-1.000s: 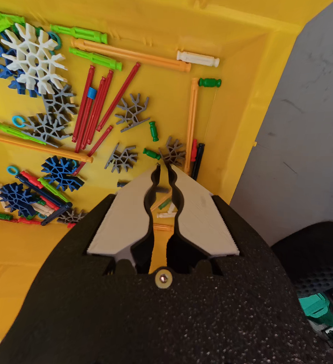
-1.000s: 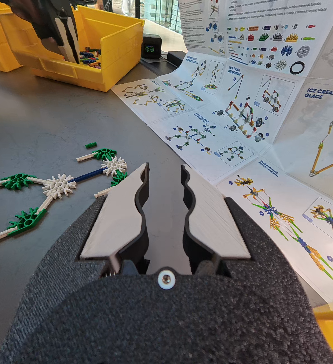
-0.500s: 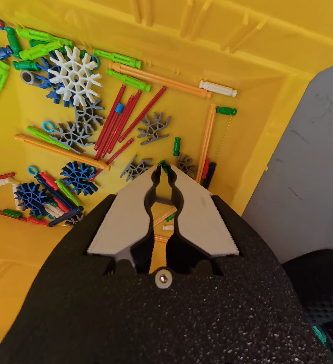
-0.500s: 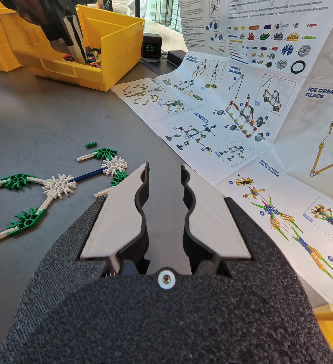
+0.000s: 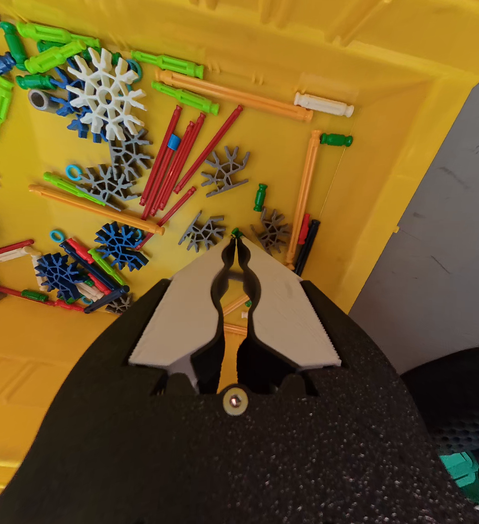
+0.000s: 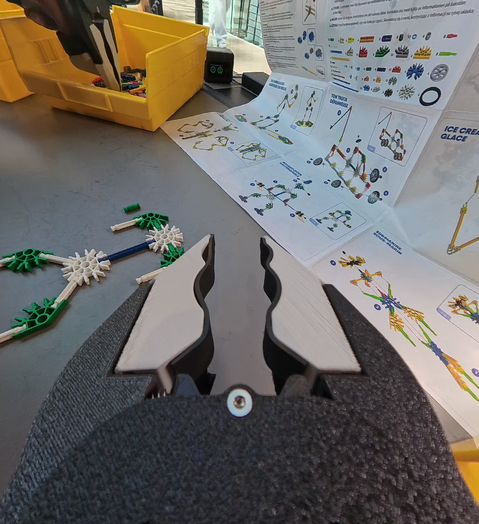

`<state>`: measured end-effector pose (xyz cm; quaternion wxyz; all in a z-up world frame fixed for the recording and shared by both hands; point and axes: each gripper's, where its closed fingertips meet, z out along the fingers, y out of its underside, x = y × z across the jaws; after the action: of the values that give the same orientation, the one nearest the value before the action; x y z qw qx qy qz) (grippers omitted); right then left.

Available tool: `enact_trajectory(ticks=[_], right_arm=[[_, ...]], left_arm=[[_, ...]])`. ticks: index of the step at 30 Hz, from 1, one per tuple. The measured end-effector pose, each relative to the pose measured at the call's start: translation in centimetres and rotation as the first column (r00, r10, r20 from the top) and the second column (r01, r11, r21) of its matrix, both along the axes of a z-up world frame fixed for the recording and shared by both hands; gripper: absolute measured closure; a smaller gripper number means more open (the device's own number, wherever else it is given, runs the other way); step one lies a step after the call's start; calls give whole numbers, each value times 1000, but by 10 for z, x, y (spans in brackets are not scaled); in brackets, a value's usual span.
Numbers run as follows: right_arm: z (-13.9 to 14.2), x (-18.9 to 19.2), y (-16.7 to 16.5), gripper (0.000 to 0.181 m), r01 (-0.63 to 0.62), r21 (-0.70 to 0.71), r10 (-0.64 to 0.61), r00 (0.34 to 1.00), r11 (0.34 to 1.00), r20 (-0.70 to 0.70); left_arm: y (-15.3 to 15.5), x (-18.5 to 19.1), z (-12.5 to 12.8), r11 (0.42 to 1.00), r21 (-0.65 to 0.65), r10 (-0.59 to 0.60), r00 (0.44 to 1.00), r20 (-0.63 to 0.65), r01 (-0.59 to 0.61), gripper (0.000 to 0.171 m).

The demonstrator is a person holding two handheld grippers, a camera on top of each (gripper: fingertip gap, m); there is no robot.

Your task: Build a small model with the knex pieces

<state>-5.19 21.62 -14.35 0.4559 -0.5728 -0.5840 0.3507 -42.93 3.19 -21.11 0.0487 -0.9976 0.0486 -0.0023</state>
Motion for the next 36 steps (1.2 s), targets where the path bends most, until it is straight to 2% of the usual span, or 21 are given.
enact_trajectory(ticks=[5, 16, 24, 32, 36], right_arm=[[0, 0, 0, 151, 1, -2, -1, 1000, 1000, 2], [-1, 0, -1, 151, -3, 4, 3, 1000, 1000, 6], [-1, 0, -2, 151, -6, 7, 6, 1000, 1000, 10], [-3, 0, -3, 151, -12, 12, 12, 1000, 1000, 17], [-3, 0, -4, 151, -15, 16, 14, 1000, 1000, 22]], left_arm=[[0, 4, 2, 1000, 24, -5, 1000, 21, 5, 171], [-5, 9, -2, 999, -20, -48, 999, 5, 48, 171], [-10, 11, -3, 980, -64, -193, 977, -93, 187, 170], [-14, 10, -7, 934, -127, -356, 901, -247, 334, 167], [-14, 10, -7, 937, -109, -350, 905, -241, 333, 167]])
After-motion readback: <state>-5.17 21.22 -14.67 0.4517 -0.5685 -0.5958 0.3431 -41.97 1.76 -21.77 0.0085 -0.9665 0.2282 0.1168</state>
